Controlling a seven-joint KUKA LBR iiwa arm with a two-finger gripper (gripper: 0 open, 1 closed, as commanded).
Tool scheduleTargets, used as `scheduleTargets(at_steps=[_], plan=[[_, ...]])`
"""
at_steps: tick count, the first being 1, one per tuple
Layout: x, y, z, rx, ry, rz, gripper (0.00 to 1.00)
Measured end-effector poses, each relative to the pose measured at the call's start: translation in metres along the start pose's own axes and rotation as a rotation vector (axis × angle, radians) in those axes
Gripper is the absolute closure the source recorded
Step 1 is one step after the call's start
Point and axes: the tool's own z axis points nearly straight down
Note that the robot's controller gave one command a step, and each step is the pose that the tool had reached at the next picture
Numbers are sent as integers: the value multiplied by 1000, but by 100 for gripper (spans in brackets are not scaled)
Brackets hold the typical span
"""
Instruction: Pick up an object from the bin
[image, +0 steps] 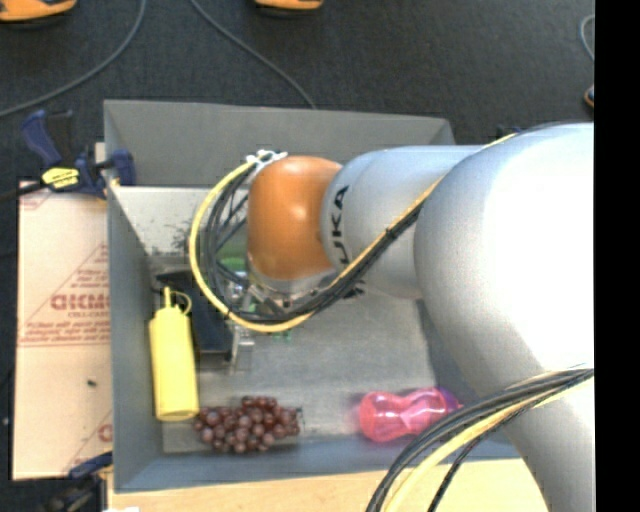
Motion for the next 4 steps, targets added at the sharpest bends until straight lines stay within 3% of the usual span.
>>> scheduleTargets(at_steps=[1,2,3,4], plan=[[1,-2,0,4,6,5,100],[4,8,-239,0,-7,144,100],[45,-51,-155,2,-4,-142,100],[22,-125,-88,6,0,-189,100]])
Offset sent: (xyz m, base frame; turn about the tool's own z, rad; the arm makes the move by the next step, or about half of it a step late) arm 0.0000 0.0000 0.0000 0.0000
